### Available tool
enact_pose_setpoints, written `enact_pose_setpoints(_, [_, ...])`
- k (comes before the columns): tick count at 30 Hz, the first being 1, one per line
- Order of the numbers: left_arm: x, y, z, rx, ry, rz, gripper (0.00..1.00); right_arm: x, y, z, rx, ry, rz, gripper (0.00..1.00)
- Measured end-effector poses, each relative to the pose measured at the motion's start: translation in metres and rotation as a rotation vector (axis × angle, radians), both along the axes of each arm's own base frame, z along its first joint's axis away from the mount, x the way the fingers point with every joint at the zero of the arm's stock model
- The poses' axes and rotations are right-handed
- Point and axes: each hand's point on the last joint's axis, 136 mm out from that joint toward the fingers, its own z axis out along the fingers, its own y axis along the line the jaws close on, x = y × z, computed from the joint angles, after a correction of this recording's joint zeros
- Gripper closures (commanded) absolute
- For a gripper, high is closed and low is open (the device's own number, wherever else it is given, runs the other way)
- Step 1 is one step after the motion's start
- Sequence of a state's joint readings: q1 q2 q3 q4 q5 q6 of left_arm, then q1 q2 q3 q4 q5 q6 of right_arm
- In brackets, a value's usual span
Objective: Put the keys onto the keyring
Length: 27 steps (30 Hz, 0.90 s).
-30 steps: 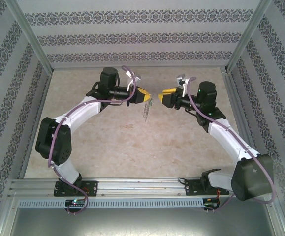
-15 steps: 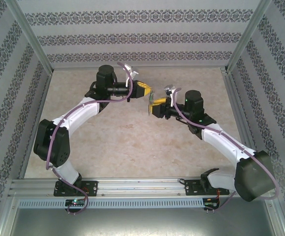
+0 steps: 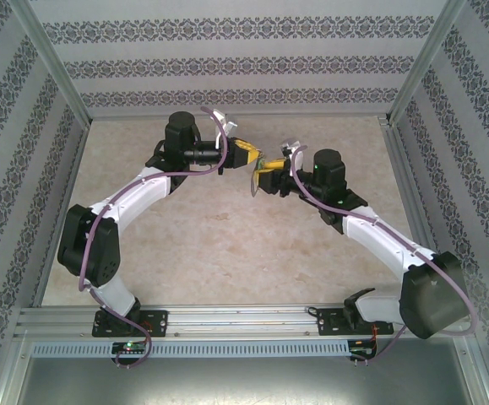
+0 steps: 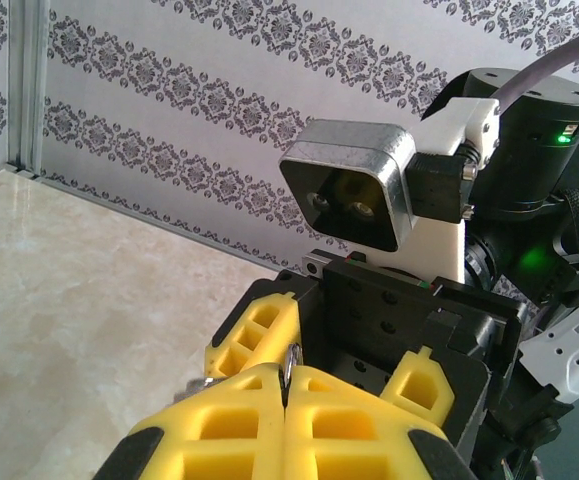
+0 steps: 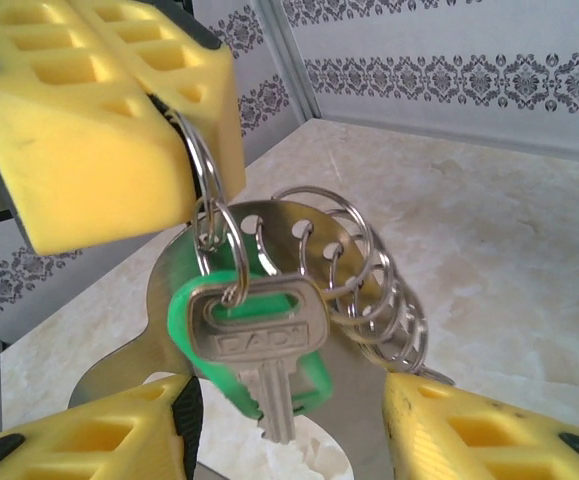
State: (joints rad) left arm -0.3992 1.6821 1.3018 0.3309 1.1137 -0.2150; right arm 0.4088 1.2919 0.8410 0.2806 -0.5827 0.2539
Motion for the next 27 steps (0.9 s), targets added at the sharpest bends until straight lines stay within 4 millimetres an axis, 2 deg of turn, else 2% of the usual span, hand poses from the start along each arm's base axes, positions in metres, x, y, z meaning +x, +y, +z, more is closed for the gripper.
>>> enact_pose_setpoints(8, [0.0002, 0.0000, 0.0002, -0.003, -0.005, 0.001, 1.00, 0.0009, 0.0009, 0.0012, -0.014, -0.019, 0.005, 0.85])
enact_pose_setpoints(13, [0.0011, 0.0003, -0.0026, 0.000, 0.001, 0.009, 1.00, -0.0007, 0.0013, -0.0012, -0.021, -0.013, 0.014, 0.97])
enact_pose_setpoints(27, [0.0023, 0.0006, -0.0034, 0.000, -0.001, 0.016, 1.00, -0.0069, 0.0035, -0.0024, -0.025, -0.009, 0.047, 1.00])
